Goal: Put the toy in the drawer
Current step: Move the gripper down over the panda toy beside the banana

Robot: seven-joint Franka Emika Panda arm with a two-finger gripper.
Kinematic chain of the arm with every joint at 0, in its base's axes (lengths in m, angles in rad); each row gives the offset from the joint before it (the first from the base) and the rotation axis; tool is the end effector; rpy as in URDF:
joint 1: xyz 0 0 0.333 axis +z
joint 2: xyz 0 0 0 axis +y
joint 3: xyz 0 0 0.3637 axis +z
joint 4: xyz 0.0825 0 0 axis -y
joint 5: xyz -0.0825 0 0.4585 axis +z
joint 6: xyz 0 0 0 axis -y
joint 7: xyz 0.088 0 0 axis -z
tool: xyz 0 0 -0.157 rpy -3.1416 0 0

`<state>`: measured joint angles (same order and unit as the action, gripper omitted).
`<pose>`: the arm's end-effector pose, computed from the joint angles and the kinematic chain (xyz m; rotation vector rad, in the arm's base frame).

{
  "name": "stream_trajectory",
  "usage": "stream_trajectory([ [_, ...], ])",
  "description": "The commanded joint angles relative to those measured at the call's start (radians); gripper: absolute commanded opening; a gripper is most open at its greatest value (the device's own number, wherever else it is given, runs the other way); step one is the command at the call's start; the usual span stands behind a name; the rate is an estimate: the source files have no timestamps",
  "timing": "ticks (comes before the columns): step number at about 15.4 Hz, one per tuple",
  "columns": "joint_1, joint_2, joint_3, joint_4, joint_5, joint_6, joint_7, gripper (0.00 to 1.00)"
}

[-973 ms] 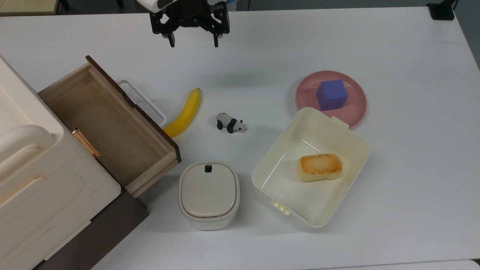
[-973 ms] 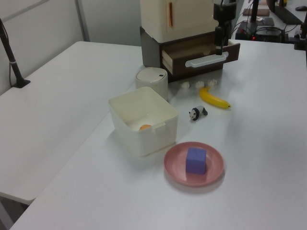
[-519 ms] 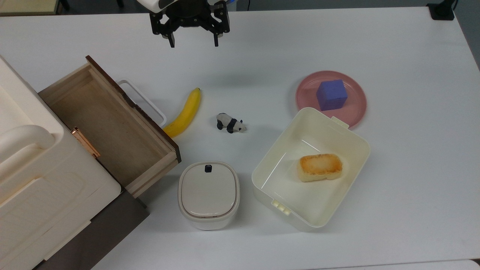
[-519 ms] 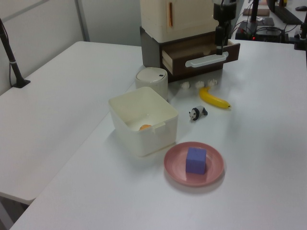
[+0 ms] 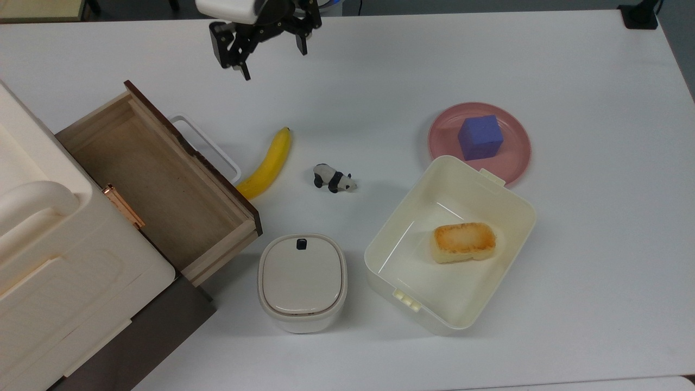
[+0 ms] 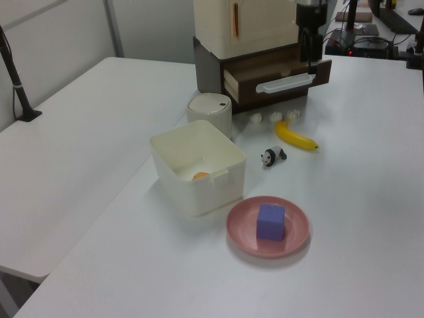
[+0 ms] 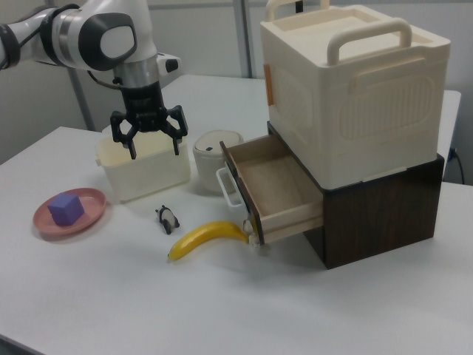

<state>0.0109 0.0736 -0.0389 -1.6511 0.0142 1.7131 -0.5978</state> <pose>0.6607 -0.0158 0.5429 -3.0022 -0.8760 0.0118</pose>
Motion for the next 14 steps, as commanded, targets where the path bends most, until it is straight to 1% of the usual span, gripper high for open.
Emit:
stream_trajectory([
  [1, 0.007, 0.008, 0.001, 0.011, 0.0, -0.041, -0.333, 1.0],
  [4, 0.017, 0.008, 0.011, 0.005, -0.008, -0.026, -0.362, 1.0],
  [7, 0.043, 0.028, 0.011, 0.002, -0.011, 0.028, -0.387, 1.0],
  [8, 0.044, 0.041, 0.011, 0.002, -0.011, 0.039, -0.385, 0.97],
  [12, 0.053, 0.104, 0.011, -0.006, -0.01, 0.101, -0.379, 0.96],
  [14, 0.081, 0.144, 0.011, -0.006, -0.01, 0.143, -0.373, 0.96],
])
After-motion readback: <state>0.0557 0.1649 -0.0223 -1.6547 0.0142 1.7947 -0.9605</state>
